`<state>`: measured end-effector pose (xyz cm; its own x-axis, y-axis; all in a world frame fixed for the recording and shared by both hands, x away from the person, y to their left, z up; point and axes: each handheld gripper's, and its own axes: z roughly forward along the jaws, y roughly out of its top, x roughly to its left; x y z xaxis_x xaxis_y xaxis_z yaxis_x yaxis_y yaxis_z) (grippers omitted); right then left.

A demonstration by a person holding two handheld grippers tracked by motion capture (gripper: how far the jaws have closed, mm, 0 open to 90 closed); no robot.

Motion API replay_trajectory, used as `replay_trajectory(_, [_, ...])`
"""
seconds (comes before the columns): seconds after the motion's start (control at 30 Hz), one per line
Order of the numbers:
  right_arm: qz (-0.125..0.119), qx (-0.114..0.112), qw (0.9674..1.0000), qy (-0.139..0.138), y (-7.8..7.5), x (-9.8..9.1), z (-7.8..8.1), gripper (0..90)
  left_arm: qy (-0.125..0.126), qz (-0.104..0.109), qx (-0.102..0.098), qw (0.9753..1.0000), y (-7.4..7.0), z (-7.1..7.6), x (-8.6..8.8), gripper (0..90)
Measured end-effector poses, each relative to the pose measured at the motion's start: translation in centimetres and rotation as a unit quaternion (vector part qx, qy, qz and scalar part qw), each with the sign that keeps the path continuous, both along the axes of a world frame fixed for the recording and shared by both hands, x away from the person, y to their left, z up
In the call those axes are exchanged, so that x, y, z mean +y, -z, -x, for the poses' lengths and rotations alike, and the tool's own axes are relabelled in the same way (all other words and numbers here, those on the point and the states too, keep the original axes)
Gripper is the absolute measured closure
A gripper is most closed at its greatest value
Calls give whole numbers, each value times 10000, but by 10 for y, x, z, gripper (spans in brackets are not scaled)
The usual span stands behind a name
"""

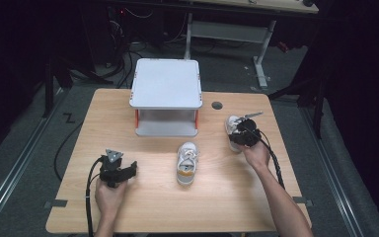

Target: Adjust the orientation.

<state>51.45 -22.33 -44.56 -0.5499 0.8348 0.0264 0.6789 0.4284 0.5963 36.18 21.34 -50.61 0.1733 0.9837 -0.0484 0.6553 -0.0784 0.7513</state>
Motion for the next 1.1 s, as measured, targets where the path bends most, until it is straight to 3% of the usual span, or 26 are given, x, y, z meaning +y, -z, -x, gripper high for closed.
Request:
replay_trajectory(0.3, [-96, -256, 9996, -64, 2, -5, 6, 830, -14, 48, -11, 10000, 0, 0, 1, 321])
replay_trajectory(0.73, [-230, -609, 9976, -243, -17, -16, 27, 837, -18, 58, -14, 10000, 0, 0, 1, 322])
replay_trajectory(0.87, [-242, -609, 9973, -330, -22, -17, 40, 836, -19, 66, -14, 10000, 0, 0, 1, 321])
replay_trajectory(0.97, [-278, -631, 9966, -446, -25, -17, 54, 836, -19, 73, -14, 10000, 0, 0, 1, 321])
replay_trajectory(1.0, [-283, -633, 9961, -554, -26, -15, 66, 835, -20, 74, -15, 10000, 0, 0, 1, 321])
replay_trajectory(1.1, [-255, -625, 9954, -673, -26, -14, 76, 835, -31, 97, -9, 9999, 0, 0, 1, 321])
